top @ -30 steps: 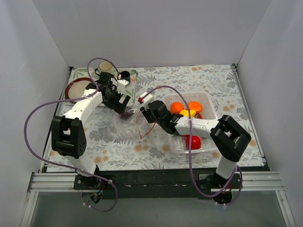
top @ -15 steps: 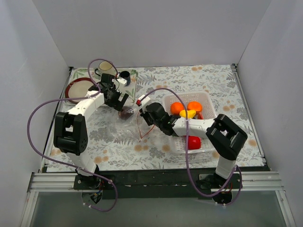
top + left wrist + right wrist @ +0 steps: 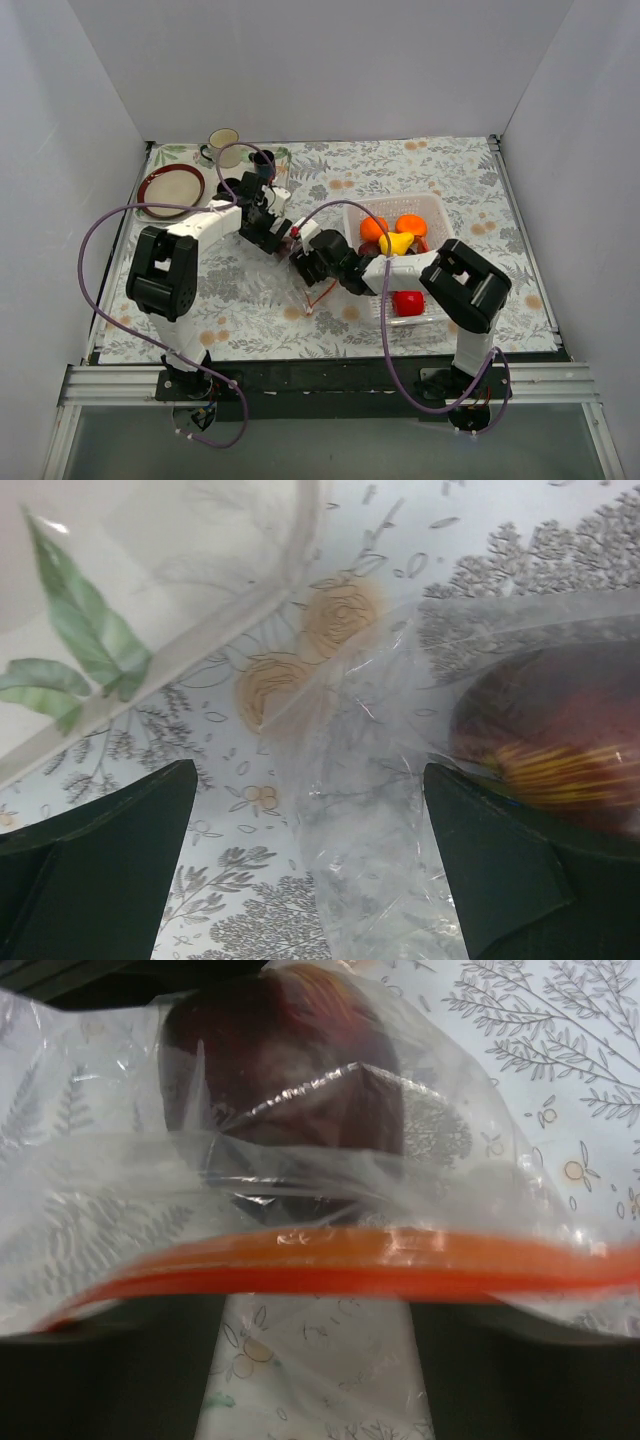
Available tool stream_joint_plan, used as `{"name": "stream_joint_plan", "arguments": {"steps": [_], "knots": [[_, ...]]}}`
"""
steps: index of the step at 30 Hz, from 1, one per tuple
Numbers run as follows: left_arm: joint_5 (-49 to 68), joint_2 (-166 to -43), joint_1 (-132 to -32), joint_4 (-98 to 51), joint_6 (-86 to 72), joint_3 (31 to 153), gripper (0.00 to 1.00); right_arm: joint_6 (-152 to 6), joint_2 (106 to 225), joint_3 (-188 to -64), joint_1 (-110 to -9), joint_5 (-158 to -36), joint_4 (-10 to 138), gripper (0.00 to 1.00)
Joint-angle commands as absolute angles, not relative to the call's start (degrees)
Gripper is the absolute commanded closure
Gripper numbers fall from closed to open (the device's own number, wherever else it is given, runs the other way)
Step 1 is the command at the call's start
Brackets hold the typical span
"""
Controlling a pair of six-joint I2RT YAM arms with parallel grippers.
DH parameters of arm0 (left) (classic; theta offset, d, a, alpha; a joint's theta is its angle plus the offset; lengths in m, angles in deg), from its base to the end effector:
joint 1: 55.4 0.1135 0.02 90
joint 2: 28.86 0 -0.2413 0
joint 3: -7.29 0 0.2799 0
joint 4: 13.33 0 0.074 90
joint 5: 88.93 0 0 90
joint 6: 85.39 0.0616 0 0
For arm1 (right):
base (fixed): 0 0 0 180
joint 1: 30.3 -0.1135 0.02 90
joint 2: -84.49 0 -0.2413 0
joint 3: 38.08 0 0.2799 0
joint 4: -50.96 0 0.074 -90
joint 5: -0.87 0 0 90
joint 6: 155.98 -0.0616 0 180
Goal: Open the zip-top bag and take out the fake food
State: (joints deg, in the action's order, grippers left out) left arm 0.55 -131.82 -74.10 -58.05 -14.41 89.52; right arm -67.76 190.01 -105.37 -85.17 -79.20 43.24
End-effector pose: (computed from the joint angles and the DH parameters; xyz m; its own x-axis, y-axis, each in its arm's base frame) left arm 0.3717 -0.1252 0.1262 -0.9179 -0.0334 -0.3955 0.0189 0.9916 -0.1276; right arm 0.2506 0.3378 0.1044 -0.3144 -0.3936 -0.8638 -0.7107 0.7009 -0.0607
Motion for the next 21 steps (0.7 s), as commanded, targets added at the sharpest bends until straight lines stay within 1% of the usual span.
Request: {"name": "stream_joint_plan", "arguments": {"steps": [1,4,7,12,17,21], "knots": [[3.3,-128.7,-75.3,-59.3,-15.7,88.6,0.02,-68.3,189.5,-101.9,-85.3,-85.6,35.3,0.02],[3.1,-128.9,-76.2,-59.5,-15.8,88.0,0.02,-68.2,188.6,-99.4,-85.4,-87.3,29.4,0.01],[3.3,-129.3,-77.1,-60.4,-15.9,88.2,0.02,-66.1,188.0,-97.1,-85.8,-86.5,25.4,0.01],[4.8,-130.9,-79.1,-62.4,-15.9,89.4,0.02,-62.0,188.6,-98.6,-86.0,-84.9,25.1,0.01],[11.0,-132.2,-82.3,-66.8,-14.3,90.2,0.02,-61.0,190.4,-101.2,-86.1,-86.0,26.0,0.01],[10.9,-131.8,-83.2,-67.0,-14.5,89.7,0.02,-61.1,191.0,-101.6,-86.4,-87.5,26.5,0.01]]}}
